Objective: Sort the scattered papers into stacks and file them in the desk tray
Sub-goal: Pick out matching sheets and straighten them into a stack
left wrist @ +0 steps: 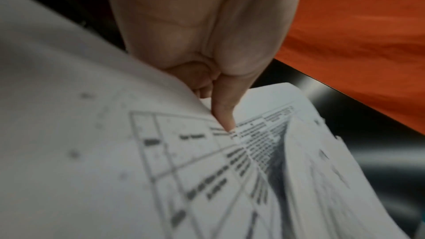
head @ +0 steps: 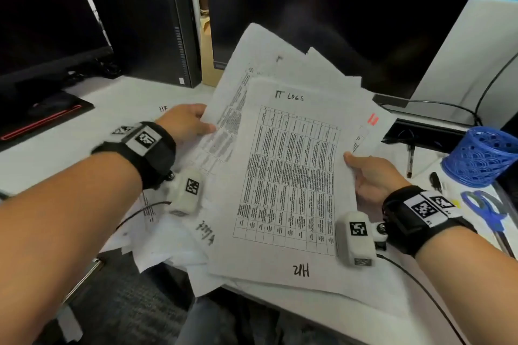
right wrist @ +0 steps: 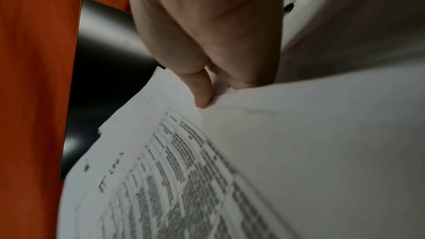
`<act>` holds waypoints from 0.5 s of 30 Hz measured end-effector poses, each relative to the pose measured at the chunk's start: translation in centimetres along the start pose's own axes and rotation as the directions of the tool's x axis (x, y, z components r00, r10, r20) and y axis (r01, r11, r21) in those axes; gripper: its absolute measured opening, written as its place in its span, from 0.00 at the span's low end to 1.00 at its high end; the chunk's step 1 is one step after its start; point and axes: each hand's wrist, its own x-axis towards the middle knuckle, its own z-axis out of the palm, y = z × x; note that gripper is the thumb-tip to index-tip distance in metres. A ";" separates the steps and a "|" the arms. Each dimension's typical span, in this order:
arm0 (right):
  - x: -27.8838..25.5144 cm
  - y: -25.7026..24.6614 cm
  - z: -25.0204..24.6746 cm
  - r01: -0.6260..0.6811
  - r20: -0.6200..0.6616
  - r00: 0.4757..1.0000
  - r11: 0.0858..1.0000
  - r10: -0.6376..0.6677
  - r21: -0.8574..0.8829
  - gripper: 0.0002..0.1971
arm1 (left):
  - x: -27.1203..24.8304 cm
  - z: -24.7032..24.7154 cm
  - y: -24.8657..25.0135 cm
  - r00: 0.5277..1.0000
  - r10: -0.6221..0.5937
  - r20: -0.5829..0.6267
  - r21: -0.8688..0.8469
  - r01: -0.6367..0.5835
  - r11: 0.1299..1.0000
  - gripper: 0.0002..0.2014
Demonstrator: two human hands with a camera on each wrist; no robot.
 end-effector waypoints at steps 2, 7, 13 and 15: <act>-0.2 0.3 0.8 -0.006 -0.002 1.000 1.000 0.006 0.009 0.16 | -0.4 1.5 -0.1 0.998 -0.058 0.012 0.047 0.057 0.997 0.18; -0.3 1.2 2.2 -0.075 -0.052 0.996 0.976 0.066 -0.202 0.14 | -0.9 5.0 -0.7 0.981 -0.188 0.037 0.226 0.175 0.958 0.19; 0.1 1.8 2.4 0.017 -0.013 1.000 0.855 -0.028 -0.519 0.20 | -2.6 7.5 0.8 0.961 -0.258 0.105 0.069 0.251 0.965 0.24; -0.2 1.3 2.2 0.067 0.000 0.997 0.880 -0.076 -0.470 0.20 | -2.7 7.1 0.6 0.960 -0.257 0.106 0.108 0.246 0.963 0.26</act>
